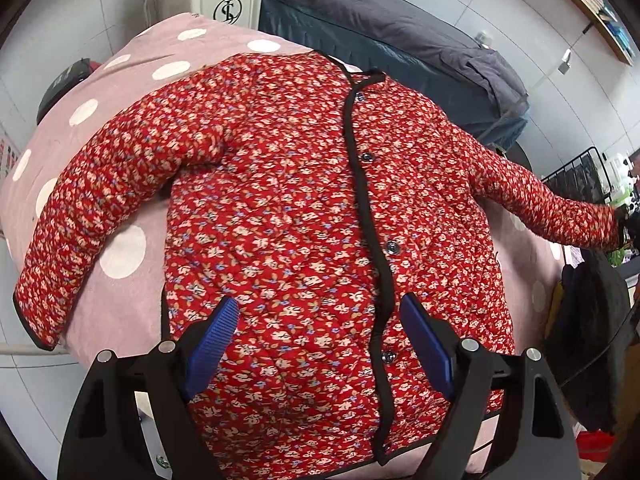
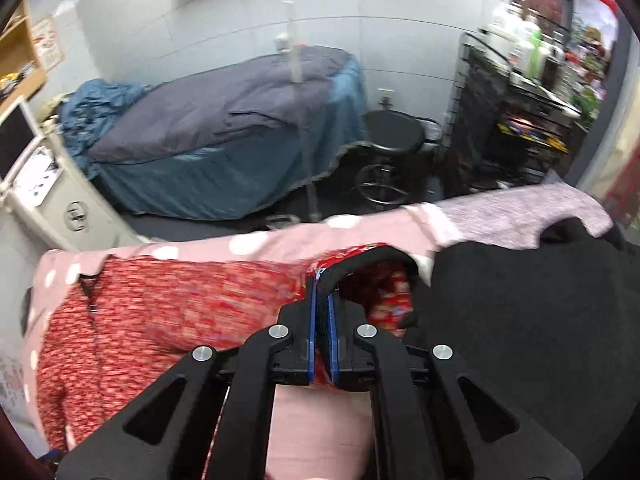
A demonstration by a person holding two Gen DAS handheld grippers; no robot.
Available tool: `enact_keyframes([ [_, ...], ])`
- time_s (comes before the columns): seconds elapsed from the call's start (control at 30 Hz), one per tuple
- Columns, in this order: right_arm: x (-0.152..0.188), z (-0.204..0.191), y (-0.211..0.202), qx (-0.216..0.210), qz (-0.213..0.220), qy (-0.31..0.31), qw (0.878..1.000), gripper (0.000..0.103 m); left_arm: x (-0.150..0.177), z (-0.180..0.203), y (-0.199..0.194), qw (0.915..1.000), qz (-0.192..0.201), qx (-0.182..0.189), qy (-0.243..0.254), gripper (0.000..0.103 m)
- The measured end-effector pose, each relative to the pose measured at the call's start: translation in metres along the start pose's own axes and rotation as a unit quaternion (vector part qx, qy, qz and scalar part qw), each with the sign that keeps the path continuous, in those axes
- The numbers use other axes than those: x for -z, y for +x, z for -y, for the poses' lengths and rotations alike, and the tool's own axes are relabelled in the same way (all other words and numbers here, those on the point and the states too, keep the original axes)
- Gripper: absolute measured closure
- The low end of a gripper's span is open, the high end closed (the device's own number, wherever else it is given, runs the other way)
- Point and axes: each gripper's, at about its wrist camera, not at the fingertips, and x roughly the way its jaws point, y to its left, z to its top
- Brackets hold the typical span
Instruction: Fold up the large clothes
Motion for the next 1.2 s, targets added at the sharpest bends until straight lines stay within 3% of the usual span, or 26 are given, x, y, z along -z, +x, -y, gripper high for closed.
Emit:
enact_keyframes([
  [0.17, -0.003, -0.107, -0.012, -0.077, 0.011, -0.088, 0.993, 0.098, 0.007, -0.018, -0.001, 0.9999, 0.001, -0.007, -0.015, 0.022],
  [0.4, 0.010, -0.283, -0.015, -0.170, 0.034, -0.208, 0.963, 0.098, 0.020, -0.051, -0.002, 0.9984, 0.002, -0.004, -0.056, 0.022],
  [0.5, 0.035, -0.367, -0.015, -0.221, 0.014, -0.259, 0.940, 0.098, 0.027, -0.066, -0.005, 0.9974, 0.002, -0.008, -0.072, 0.022],
  [0.6, 0.072, -0.427, -0.002, -0.251, -0.019, -0.291, 0.923, 0.098, 0.033, -0.082, -0.008, 0.9961, 0.002, -0.016, -0.087, 0.022],
  [0.67, 0.098, -0.456, 0.017, -0.236, -0.036, -0.312, 0.919, 0.098, 0.035, -0.097, -0.008, 0.9947, -0.001, -0.023, -0.100, 0.022],
  [0.77, 0.135, -0.484, 0.049, -0.213, -0.061, -0.340, 0.914, 0.094, 0.035, -0.118, -0.005, 0.9926, -0.009, -0.030, -0.117, 0.021],
  [0.83, 0.153, -0.495, 0.064, -0.186, -0.069, -0.365, 0.909, 0.067, 0.035, -0.130, -0.003, 0.9916, -0.013, -0.034, -0.124, 0.021],
  [0.87, 0.161, -0.498, 0.067, -0.182, -0.072, -0.372, 0.907, 0.034, 0.034, -0.135, -0.001, 0.9913, -0.015, -0.035, -0.126, 0.021],
  [0.9, 0.166, -0.498, 0.063, -0.200, -0.067, -0.369, 0.905, 0.024, 0.032, -0.140, 0.001, 0.9910, -0.017, -0.037, -0.128, 0.021],
  [1.0, 0.174, -0.497, 0.053, -0.241, -0.062, -0.381, 0.891, 0.024, 0.024, -0.150, 0.008, 0.9902, -0.021, -0.039, -0.133, 0.021],
  [1.07, 0.179, -0.495, 0.050, -0.234, -0.042, -0.407, 0.882, 0.024, 0.012, -0.152, 0.013, 0.9902, -0.020, -0.034, -0.134, 0.021],
  [1.1, 0.178, -0.490, 0.051, -0.224, -0.035, -0.412, 0.883, 0.024, 0.005, -0.150, 0.014, 0.9906, -0.016, -0.030, -0.133, 0.021],
  [1.2, 0.167, -0.459, 0.078, -0.181, -0.050, -0.393, 0.900, 0.024, -0.026, -0.135, 0.018, 0.9941, 0.008, -0.014, -0.107, 0.021],
])
